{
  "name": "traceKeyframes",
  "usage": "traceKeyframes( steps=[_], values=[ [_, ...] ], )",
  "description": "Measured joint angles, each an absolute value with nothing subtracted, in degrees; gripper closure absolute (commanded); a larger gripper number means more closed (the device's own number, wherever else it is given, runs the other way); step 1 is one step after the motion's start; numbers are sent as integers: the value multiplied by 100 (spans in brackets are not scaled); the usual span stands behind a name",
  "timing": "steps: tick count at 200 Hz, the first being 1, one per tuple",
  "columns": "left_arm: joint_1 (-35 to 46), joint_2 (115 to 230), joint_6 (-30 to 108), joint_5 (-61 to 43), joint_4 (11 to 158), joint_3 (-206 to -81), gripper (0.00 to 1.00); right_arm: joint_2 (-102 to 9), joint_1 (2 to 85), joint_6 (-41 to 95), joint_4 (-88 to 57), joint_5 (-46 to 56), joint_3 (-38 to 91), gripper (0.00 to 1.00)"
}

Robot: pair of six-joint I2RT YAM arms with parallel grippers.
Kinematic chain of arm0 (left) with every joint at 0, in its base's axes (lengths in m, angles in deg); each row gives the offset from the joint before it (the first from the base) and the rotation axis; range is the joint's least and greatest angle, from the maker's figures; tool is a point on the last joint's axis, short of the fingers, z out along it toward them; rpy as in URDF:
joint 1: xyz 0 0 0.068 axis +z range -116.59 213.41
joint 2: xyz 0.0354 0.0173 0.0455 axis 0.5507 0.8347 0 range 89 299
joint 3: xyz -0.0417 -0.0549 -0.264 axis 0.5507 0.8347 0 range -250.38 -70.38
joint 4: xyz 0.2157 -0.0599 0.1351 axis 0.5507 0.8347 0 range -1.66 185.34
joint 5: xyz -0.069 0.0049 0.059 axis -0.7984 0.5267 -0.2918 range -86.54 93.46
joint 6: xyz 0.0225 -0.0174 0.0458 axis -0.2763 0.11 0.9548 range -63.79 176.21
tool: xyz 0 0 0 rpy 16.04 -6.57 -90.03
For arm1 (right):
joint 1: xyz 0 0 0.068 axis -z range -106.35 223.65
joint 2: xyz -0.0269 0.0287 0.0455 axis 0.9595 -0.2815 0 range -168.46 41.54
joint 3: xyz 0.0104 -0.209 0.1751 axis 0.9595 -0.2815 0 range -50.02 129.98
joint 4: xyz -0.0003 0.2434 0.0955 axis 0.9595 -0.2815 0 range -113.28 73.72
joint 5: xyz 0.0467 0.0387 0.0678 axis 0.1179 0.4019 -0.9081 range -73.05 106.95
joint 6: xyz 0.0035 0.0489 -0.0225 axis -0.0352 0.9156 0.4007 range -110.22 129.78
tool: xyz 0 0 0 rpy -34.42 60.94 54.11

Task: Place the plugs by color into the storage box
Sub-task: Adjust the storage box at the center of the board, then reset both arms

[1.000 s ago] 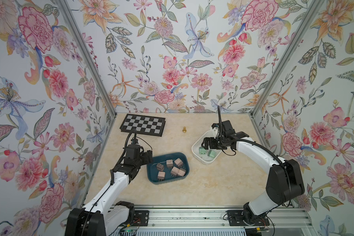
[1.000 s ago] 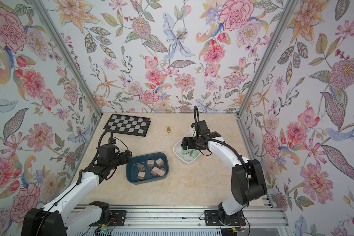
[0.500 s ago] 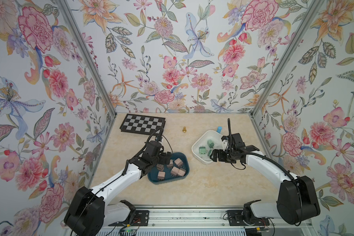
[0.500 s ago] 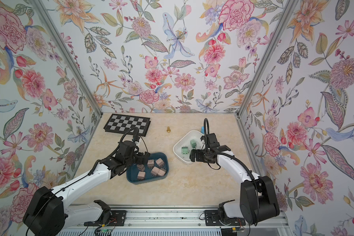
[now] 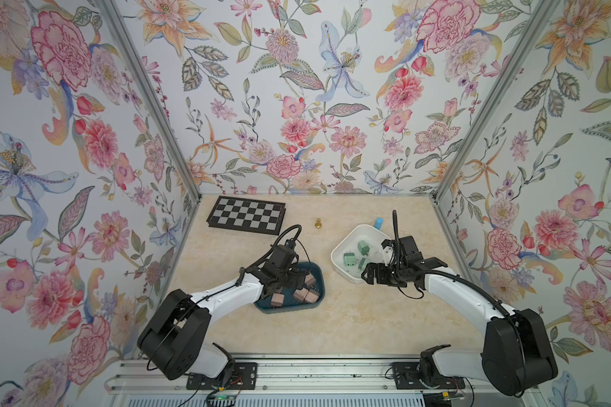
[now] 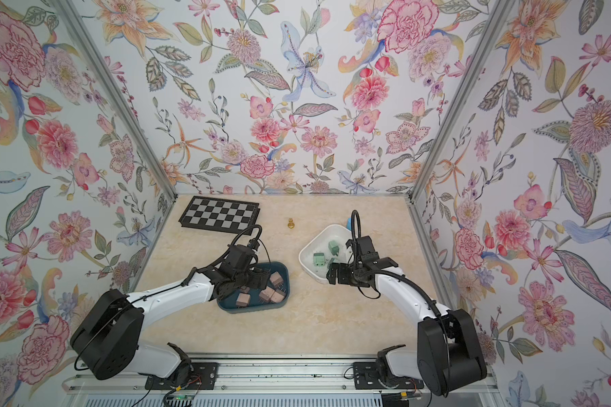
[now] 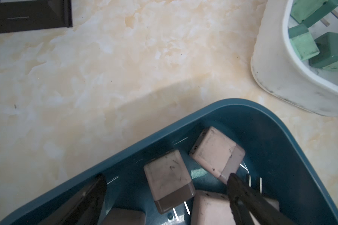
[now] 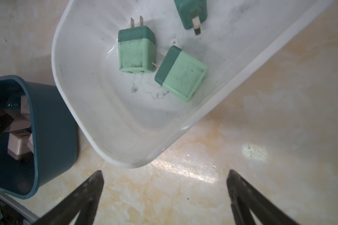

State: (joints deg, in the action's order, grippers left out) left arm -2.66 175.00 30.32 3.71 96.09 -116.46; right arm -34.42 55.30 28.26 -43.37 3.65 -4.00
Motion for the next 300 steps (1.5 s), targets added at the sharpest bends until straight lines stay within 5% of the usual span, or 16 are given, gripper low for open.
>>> traceKeyframes(
  steps=[92,150,203,253,300],
  values=[
    [-131,20186,3032,342,9554,-14663,4,-3442,5530,2826,-4256,363,-403,0],
    [-102,20575,2741,242,9440,-15275,3,-3401,5617,2824,-4230,361,-414,0],
    [217,18492,2518,1081,9281,-13401,1,-3110,6391,2741,-4088,387,-588,0],
    [1729,15841,2383,2080,8566,-11493,1,-2902,7228,2712,-3260,527,-1165,0],
    [1891,14930,3073,3684,6828,-9432,1,-3116,7676,2695,-2114,1126,-1710,0]
  ],
)
